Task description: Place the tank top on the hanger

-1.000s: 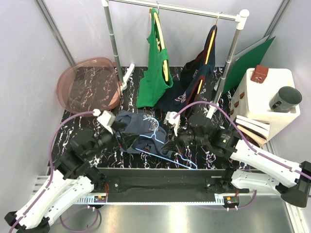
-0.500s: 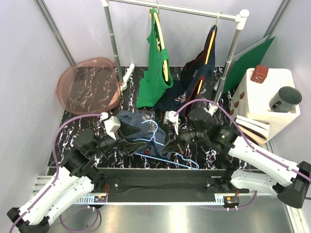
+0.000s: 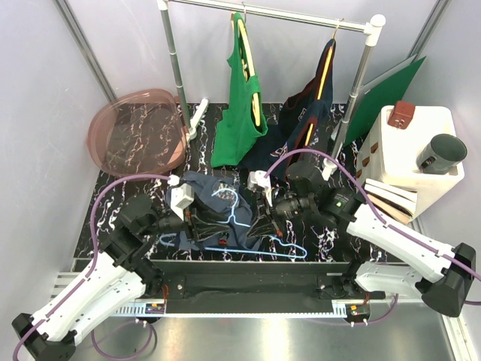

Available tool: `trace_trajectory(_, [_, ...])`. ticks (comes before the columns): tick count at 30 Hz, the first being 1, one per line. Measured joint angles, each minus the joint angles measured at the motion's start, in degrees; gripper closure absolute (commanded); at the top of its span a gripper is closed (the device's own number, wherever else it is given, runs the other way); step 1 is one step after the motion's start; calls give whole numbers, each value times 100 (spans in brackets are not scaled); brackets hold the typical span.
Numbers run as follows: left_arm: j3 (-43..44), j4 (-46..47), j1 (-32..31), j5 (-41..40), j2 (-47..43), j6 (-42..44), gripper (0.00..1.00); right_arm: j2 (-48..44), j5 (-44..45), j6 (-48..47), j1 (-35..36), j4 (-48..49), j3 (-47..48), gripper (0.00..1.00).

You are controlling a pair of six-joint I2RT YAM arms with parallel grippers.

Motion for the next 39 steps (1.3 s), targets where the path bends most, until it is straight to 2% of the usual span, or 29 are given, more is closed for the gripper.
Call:
trace_trajectory(1, [0, 33, -9, 55, -13, -9, 85, 22, -55, -24, -15, -13, 17, 100])
trace_trajectory(2, [0, 79, -17, 103, -17, -9, 93, 50, -116, -52, -39, -22, 44, 100])
trace_trajectory(4, [0, 133, -33, 181, -17, 7, 100, 85, -208, -118, -79, -33, 66, 100])
trace_trajectory(6, [-2, 149, -50, 210, -44, 2, 100, 96, -243, -210, -111, -35, 66, 100])
trace_trajectory(10, [-44, 190, -61, 168, -72, 24, 100, 92, -87, -417, -138, -35, 66, 84])
trace_trajectory(14, [-96, 205, -59, 39, -79, 48, 100, 90, 378, -542, -138, -31, 66, 82])
trace_trajectory(16, [-118, 201, -59, -50, -74, 52, 100, 85, 579, -575, -136, -26, 66, 65])
trace_trajectory(17, [-122, 201, -59, -101, -66, 52, 100, 85, 706, -579, -136, -22, 66, 43])
trace_trajectory(19, [-125, 199, -70, -153, -66, 68, 100, 85, 1071, -573, -149, 4, 66, 31])
trace_trajectory(20, [-125, 181, -87, -199, -66, 96, 100, 85, 1274, -581, -177, 33, 66, 17])
trace_trajectory(24, [-122, 17, -125, -597, -72, 212, 100, 85, 2017, -568, -234, 81, 66, 0])
trace_trajectory(33, [-59, -503, -153, -1749, 55, 354, 100, -358, 4074, -151, -328, 120, 22, 0])
trace_trajectory(35, [-57, -640, -170, -1952, 116, 365, 100, -702, 4411, 4, -358, 164, -76, 3])
trace_trajectory(37, [-55, -756, -173, -2175, 151, 367, 100, -1117, 4548, 155, -367, 238, -251, 12])
trace_trajectory(39, [-37, -898, -173, -2420, 186, 367, 100, -1362, 4540, 354, -365, 328, -476, 14])
